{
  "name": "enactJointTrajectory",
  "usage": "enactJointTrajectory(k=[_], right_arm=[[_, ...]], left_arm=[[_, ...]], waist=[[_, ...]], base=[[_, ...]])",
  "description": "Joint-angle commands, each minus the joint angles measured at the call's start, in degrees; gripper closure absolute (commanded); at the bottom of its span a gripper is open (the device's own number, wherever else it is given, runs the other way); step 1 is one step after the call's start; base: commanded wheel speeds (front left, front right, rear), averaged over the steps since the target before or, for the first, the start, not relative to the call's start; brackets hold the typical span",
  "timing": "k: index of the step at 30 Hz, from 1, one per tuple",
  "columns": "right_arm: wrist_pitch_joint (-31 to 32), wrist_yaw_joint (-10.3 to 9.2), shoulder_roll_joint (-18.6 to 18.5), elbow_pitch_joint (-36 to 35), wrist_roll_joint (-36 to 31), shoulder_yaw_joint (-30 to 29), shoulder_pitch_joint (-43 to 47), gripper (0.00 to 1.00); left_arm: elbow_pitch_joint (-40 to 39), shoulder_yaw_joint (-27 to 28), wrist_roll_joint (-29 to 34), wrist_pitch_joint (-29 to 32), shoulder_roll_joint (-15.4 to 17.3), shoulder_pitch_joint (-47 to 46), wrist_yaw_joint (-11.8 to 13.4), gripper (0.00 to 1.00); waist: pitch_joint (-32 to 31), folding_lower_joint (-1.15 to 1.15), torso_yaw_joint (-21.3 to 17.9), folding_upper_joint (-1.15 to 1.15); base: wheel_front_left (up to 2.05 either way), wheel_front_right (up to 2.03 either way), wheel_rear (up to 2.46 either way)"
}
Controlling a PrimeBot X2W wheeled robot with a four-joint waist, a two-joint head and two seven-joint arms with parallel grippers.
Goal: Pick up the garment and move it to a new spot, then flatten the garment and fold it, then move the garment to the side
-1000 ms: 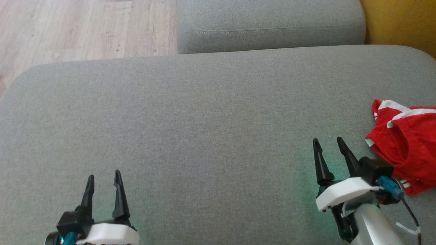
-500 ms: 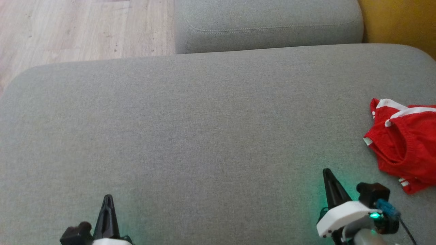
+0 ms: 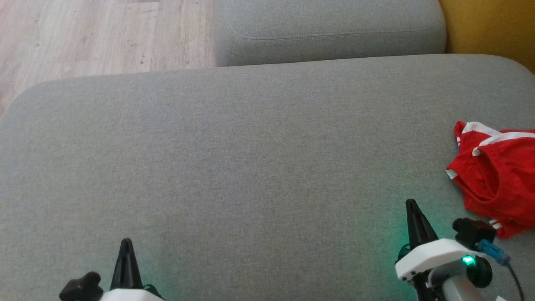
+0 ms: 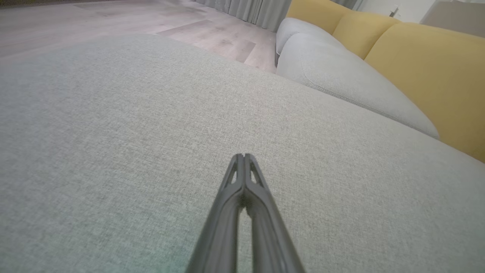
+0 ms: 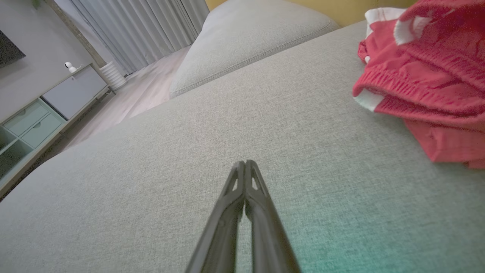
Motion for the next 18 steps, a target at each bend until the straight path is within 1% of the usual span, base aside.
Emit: enactJointTrajectory(k=[1, 8, 18], right_arm=[[0.47, -0.01, -0.09, -2.36, 1.95, -0.50, -2.17, 1.00], [1.78, -0.01, -0.10, -3.73, 7.08, -1.29, -1.98, 1.00], [3.26, -0.01, -0.10, -5.25, 12.85, -2.19, -1.77, 1.00]], left_arm=[[-2.00, 1.13, -1.80, 0.38, 0.08, -2.63, -0.44, 1.00], [-2.63, 1.64, -6.82, 1.71, 0.09, -3.09, -0.86, 1.00], [-3.32, 2.24, -12.46, 3.22, 0.11, -3.61, -1.32, 1.00]], waist=[[-0.01, 0.00, 0.00, 0.00], [-0.07, 0.00, -0.02, 0.00], [-0.13, 0.00, -0.05, 0.00]], base=[[0.00, 0.00, 0.00], [0.00, 0.00, 0.00], [0.00, 0.00, 0.00]])
